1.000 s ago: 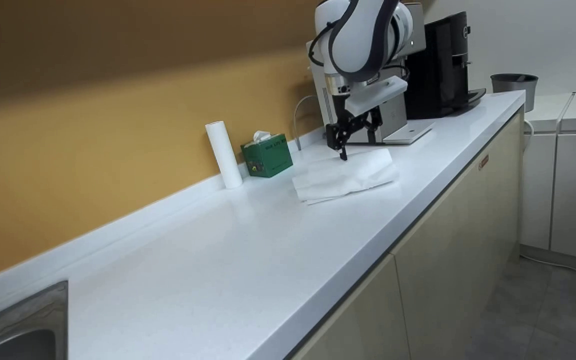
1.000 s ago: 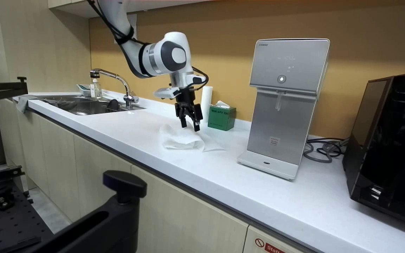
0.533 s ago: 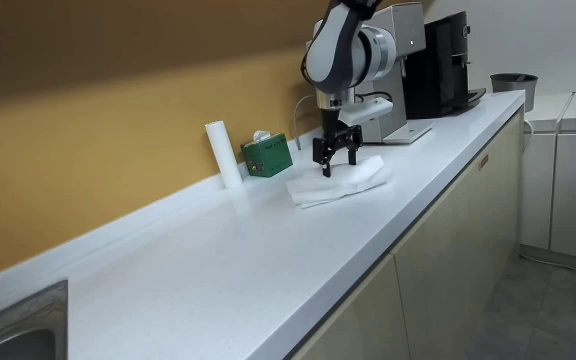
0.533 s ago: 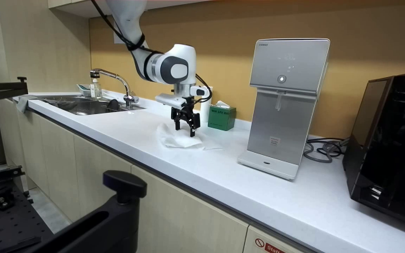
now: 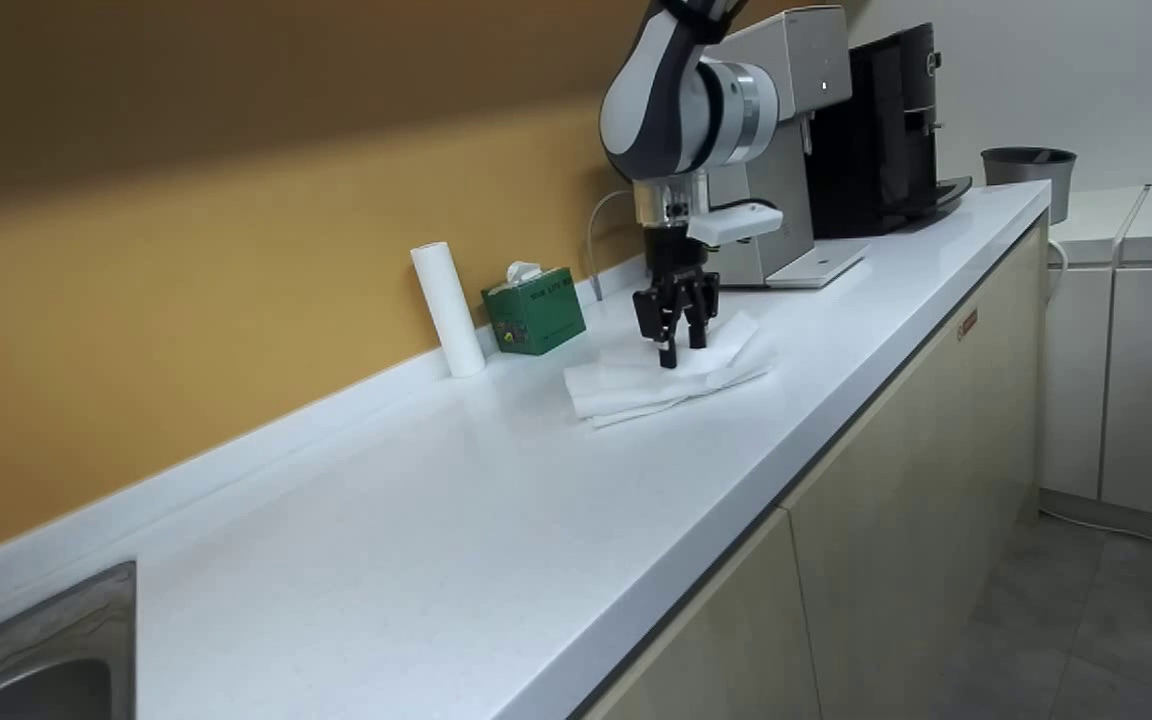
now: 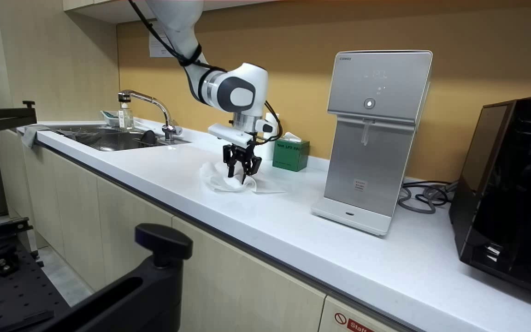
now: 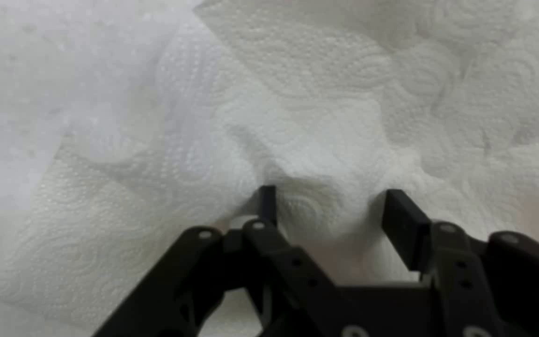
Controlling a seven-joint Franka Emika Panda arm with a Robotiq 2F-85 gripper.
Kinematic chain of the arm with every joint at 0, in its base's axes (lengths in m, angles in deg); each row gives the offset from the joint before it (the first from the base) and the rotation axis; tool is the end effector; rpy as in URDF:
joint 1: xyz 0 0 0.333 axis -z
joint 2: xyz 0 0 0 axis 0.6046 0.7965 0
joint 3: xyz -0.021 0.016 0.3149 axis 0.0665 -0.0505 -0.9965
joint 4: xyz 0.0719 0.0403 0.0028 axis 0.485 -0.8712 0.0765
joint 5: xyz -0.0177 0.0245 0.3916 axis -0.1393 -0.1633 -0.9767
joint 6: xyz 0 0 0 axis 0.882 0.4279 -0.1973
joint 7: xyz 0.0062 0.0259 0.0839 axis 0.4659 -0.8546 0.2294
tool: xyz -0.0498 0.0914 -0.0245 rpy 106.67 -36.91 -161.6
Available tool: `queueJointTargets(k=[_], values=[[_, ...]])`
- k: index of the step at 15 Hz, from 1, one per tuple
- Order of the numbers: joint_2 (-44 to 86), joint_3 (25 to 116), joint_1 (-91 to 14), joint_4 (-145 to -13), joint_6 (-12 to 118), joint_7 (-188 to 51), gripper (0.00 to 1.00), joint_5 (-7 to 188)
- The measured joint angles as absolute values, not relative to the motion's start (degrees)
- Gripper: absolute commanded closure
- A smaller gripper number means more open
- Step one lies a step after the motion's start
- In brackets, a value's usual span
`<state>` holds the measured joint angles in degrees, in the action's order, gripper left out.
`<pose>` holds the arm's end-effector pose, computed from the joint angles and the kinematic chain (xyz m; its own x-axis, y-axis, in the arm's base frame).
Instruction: Use the tissue to wipe the counter
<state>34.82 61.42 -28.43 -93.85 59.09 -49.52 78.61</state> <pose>0.6424 -0.0461 0.2376 0.9961 0.0409 0.0788 0.0513 -0.9896 -0.1347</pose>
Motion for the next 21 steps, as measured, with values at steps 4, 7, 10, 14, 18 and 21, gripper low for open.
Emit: queueJointTargets(k=[4, 7, 10, 14, 18, 21], values=[[34.8, 61.8, -28.6, -93.2, 57.2, -48.7, 0.95, 78.9], [34.8, 63.1, -29.2, -93.2, 56.9, -49.2, 1.00, 79.7], [34.5, 65.2, -29.7, -93.5, 56.4, -50.9, 0.99, 80.9], [32.3, 68.8, -30.7, -96.9, 55.7, -56.2, 0.99, 84.0], [28.0, 71.5, -31.6, -103.5, 54.6, -61.5, 0.99, 86.9], [24.9, 72.0, -32.0, -108.0, 53.6, -63.1, 0.99, 87.6]])
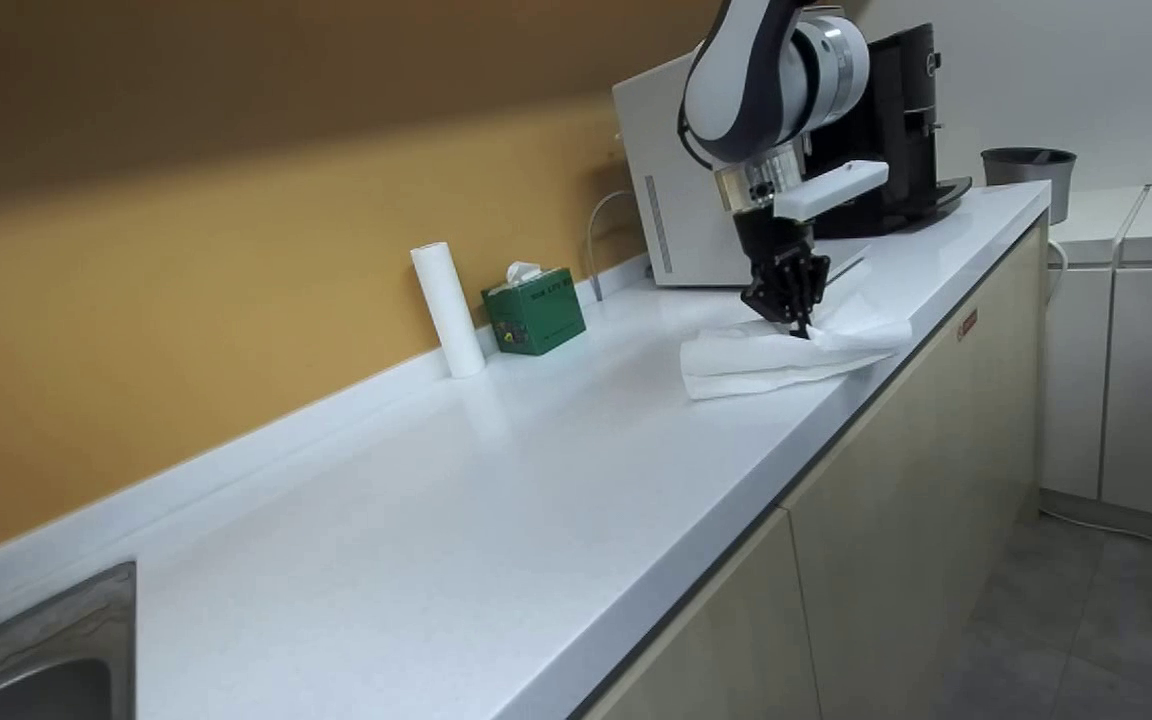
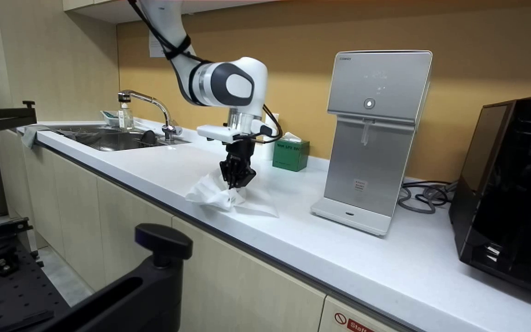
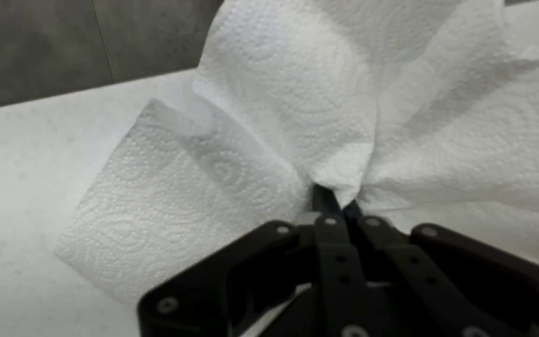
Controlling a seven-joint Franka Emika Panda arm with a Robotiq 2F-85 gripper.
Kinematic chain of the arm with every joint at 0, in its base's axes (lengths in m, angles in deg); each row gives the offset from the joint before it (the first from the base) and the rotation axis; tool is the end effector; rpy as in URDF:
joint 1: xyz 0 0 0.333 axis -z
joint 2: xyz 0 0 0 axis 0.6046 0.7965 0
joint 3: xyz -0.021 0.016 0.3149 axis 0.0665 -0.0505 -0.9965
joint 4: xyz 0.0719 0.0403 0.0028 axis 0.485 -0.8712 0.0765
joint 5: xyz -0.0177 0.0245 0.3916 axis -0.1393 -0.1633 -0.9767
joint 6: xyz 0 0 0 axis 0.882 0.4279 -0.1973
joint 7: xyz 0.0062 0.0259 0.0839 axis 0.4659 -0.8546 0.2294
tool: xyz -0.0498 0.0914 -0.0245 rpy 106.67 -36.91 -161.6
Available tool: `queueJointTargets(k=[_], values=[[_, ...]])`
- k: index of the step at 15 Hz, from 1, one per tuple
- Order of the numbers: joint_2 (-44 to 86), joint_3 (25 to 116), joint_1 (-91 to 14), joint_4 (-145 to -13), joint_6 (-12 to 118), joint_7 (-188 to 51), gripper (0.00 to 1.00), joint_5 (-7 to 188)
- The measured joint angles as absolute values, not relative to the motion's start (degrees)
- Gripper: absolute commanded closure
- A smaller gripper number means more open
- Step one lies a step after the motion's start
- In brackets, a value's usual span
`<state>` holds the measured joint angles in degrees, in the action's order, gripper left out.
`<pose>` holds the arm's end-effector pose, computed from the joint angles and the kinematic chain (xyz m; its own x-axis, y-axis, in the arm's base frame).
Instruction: Use the tissue to wipe the counter
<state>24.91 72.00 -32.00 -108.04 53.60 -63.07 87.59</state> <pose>0.5541 -0.1058 0.2357 0.9775 -0.1770 -0.1149 -0.1745 -0.9842 0.0314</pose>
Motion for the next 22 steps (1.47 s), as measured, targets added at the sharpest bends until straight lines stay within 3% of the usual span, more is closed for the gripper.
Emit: queueJointTargets(k=[9, 22], values=[[25.0, 72.0, -33.5, -108.3, 56.9, -65.9, 0.99, 89.0], [44.9, 71.9, -34.1, -80.4, 67.3, -69.1, 0.99, 87.6]])
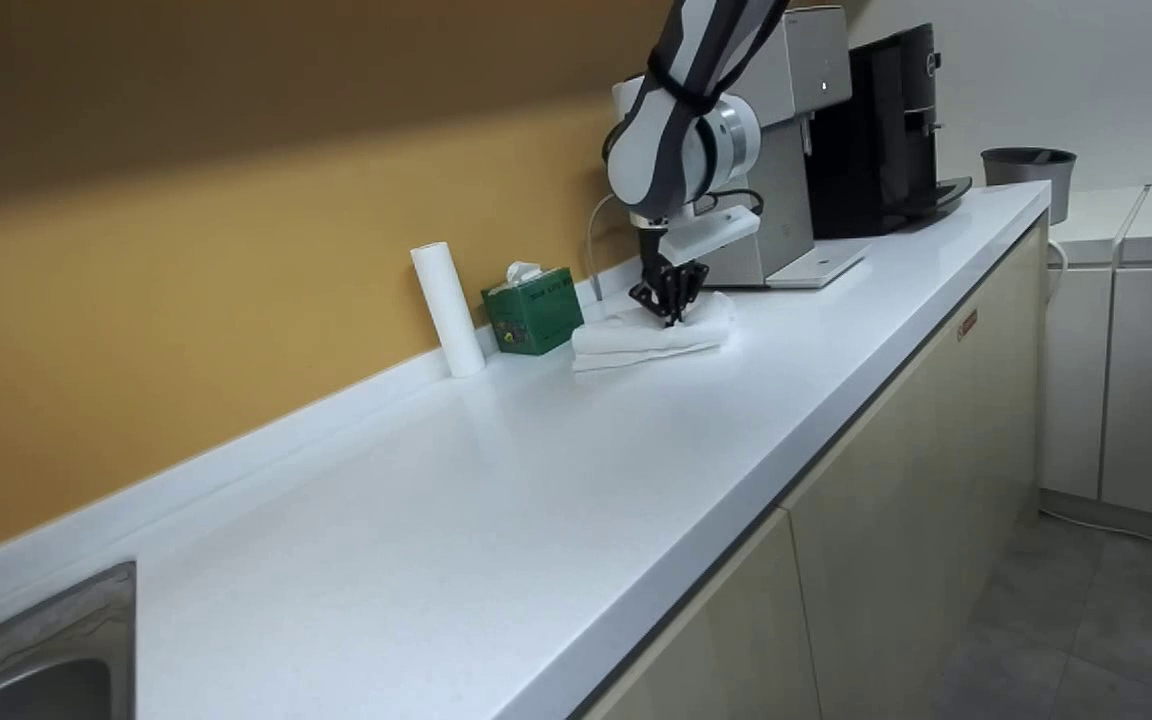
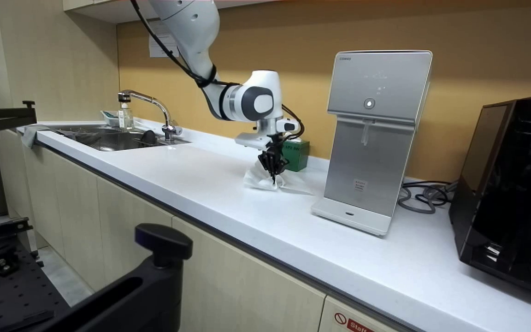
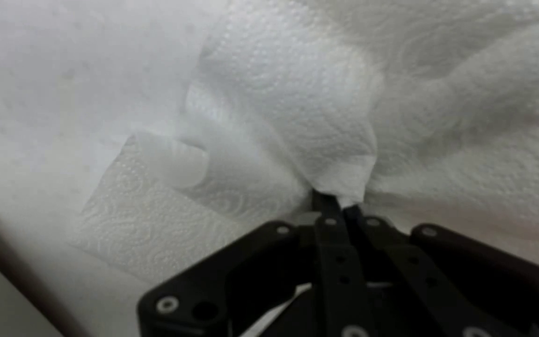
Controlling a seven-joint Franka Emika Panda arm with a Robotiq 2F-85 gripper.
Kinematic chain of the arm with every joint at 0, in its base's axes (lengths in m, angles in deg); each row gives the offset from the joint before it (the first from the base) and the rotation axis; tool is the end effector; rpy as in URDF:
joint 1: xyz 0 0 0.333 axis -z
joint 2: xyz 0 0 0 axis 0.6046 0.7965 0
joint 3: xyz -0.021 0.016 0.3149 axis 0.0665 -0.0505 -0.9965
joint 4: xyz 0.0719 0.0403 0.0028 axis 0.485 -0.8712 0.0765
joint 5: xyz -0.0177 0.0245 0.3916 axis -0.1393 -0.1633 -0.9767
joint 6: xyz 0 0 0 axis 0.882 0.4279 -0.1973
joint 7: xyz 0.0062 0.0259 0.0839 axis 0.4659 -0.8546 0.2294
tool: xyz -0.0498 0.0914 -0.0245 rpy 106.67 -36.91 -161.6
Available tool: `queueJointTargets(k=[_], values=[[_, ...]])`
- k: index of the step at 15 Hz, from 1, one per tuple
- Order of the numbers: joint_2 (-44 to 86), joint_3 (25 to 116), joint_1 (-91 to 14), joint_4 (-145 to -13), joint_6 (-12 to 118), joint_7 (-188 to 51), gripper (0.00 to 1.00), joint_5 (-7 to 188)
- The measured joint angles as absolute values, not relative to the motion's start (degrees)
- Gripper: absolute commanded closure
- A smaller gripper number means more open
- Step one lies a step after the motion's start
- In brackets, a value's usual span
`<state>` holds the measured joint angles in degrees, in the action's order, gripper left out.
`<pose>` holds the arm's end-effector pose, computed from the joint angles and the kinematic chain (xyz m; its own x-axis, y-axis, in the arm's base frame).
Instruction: Use the tissue to wipe the counter
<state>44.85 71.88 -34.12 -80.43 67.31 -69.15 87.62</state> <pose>0.7059 -0.0965 0.2350 0.9438 -0.2038 0.2602 -0.2203 -0.9748 0.0355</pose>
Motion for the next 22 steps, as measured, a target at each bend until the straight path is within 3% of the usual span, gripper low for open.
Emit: queueJointTargets(k=[10, 15, 22], values=[[44.4, 61.3, -33.2, -77.3, 53.4, -56.3, 0.99, 82.5], [38.6, 59.8, -33.6, -85.4, 43.4, -53.7, 0.99, 80.9], [29.9, 60.8, -33.8, -99.6, 41.3, -54.7, 0.99, 78.0]])
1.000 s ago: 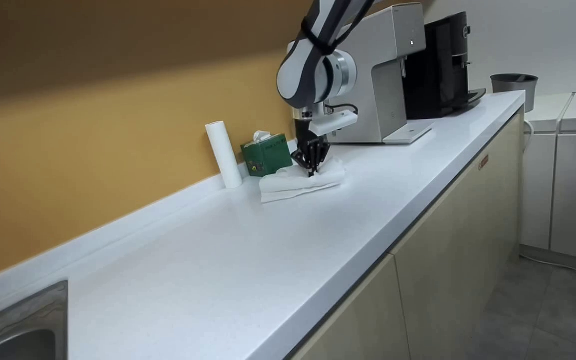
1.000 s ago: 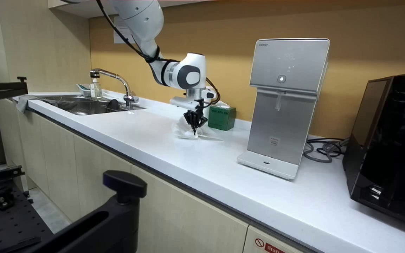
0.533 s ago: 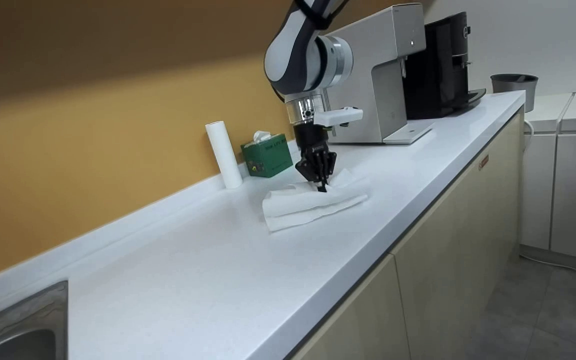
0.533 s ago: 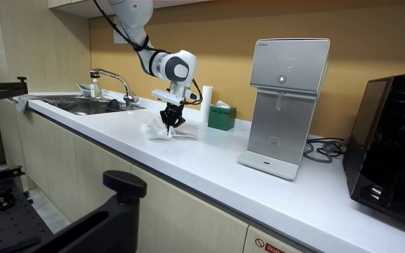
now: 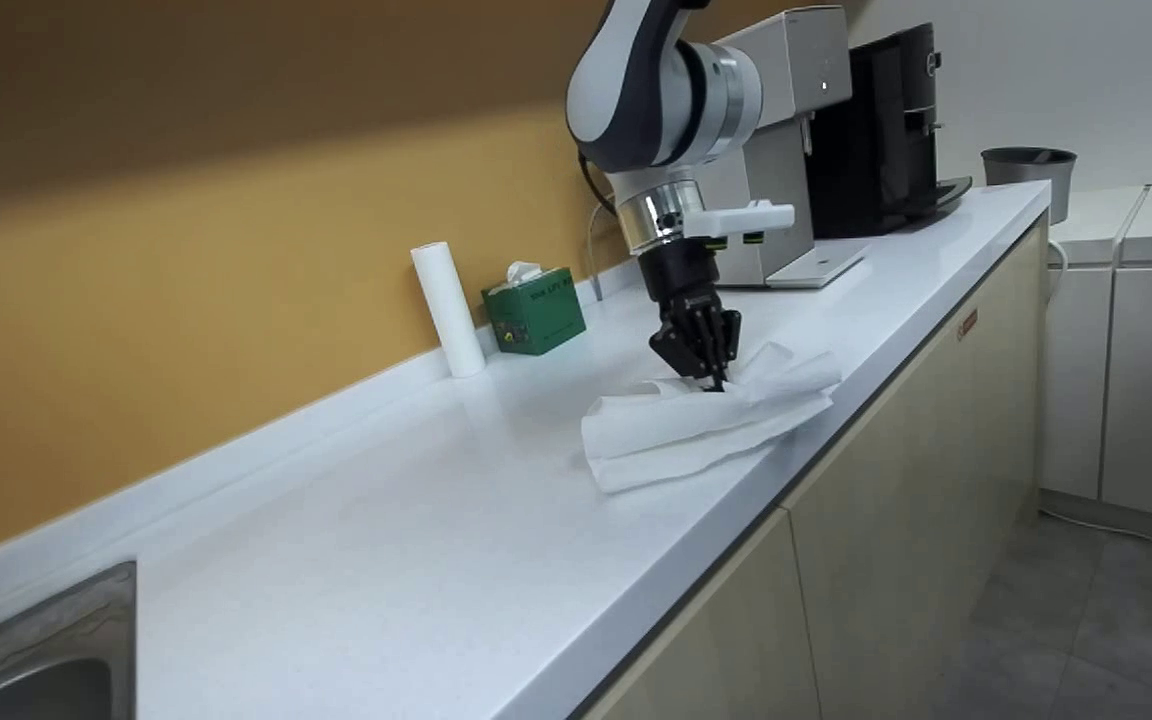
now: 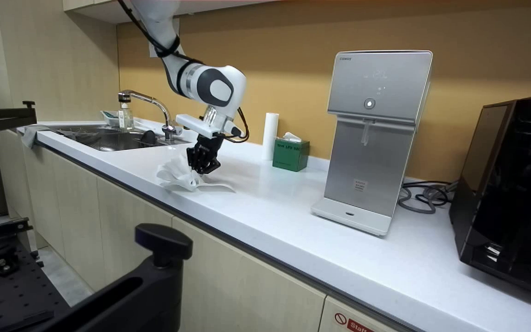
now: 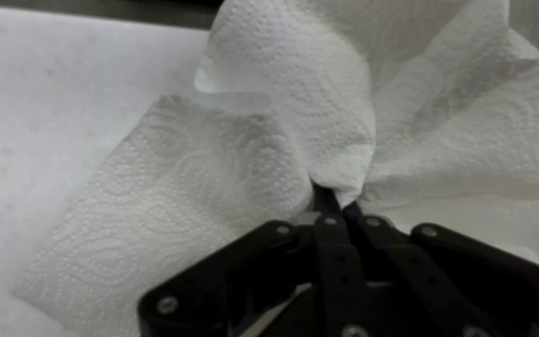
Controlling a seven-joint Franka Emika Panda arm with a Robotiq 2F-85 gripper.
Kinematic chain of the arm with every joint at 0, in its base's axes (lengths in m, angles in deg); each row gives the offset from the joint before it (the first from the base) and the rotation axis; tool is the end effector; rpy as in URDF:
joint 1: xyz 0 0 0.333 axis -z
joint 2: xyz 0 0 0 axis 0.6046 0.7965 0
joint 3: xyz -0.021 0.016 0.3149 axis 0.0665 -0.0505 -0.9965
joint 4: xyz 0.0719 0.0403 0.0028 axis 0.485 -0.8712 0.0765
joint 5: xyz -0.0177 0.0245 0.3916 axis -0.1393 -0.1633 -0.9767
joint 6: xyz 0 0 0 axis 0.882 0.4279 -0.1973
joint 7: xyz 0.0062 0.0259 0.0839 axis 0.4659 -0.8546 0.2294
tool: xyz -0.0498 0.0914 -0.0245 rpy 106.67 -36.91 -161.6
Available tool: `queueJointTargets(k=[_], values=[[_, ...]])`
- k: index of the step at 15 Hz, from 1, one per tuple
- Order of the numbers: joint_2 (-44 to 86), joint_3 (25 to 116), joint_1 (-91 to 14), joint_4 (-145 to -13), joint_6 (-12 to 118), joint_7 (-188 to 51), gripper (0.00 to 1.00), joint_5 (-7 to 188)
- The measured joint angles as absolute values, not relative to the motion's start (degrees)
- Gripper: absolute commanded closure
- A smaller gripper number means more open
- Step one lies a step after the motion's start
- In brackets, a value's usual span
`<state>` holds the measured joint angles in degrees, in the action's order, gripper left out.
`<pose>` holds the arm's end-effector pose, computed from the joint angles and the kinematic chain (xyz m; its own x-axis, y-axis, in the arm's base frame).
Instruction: Use the tissue to wipe the counter
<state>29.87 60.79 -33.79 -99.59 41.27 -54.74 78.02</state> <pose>0.5824 0.0283 0.2283 0.9637 0.1001 -0.2476 0.0521 -0.9797 -0.1934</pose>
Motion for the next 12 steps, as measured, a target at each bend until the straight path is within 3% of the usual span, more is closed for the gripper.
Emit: queueJointTargets(k=[7, 12], values=[[22.3, 67.6, -33.8, -111.7, 48.8, -63.4, 0.99, 79.0], [22.3, 72.2, -33.6, -113.0, 59.1, -68.0, 0.99, 82.7]])
